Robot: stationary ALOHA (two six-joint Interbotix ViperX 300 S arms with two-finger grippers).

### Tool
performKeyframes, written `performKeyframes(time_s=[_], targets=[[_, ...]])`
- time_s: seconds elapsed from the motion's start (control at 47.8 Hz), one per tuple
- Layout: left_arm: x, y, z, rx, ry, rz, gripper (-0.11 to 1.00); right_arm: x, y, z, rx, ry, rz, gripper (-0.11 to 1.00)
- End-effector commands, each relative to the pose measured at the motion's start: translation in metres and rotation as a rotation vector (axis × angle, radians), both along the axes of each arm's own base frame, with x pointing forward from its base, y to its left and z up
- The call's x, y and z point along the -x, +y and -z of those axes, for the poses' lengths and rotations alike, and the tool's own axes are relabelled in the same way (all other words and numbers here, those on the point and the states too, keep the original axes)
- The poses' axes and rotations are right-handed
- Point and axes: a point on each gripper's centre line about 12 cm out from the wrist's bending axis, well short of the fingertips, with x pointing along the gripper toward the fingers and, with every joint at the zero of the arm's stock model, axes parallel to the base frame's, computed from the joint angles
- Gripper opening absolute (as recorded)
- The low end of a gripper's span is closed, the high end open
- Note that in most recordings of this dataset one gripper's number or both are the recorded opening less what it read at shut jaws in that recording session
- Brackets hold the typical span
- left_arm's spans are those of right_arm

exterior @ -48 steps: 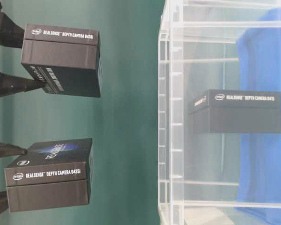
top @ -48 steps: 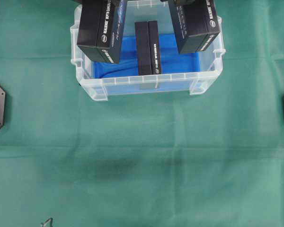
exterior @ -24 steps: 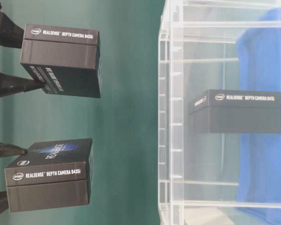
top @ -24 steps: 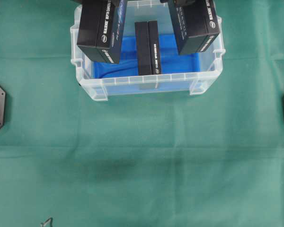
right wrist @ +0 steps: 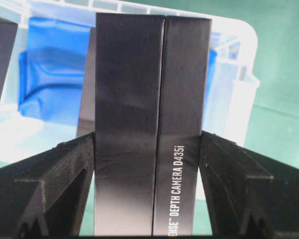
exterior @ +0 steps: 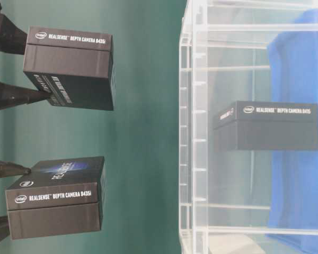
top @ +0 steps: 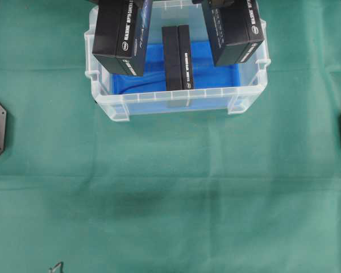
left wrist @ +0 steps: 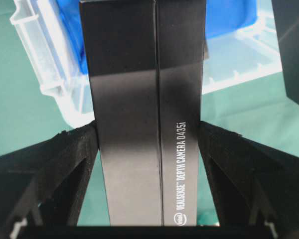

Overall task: Take the box out of the case with both arms.
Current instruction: 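Lift both held boxes straight up out of the bin, then carry both boxes forward over the bin rim toward the table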

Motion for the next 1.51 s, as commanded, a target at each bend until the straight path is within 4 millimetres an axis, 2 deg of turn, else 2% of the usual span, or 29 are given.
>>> performKeyframes(time_s=[0.0,0.314,0.69,1.191,1.484], targets=[[0.006,-0.003,-0.014,-0.015,-0.044,0.001,0.63,0.014,0.004,-0.025,0.019,-0.067,-0.001,0.65],[0.002,-0.02,-0.012,0.001,-0.041,0.002,0.63,0.011,0.018,-0.025,0.014,-0.069,-0.031,0.65],[-0.009,-0.075,-0.009,0.049,-0.052,-0.048,0.63,0.01,0.063,-0.022,-0.001,-0.008,-0.128,0.65],[-0.006,-0.151,-0.002,0.09,-0.017,-0.016,0.63,0.017,0.156,-0.019,-0.021,-0.028,-0.055,0.65],[-0.003,-0.191,0.002,0.091,-0.017,-0.008,0.63,0.02,0.203,-0.011,-0.056,-0.051,-0.005,0.65]])
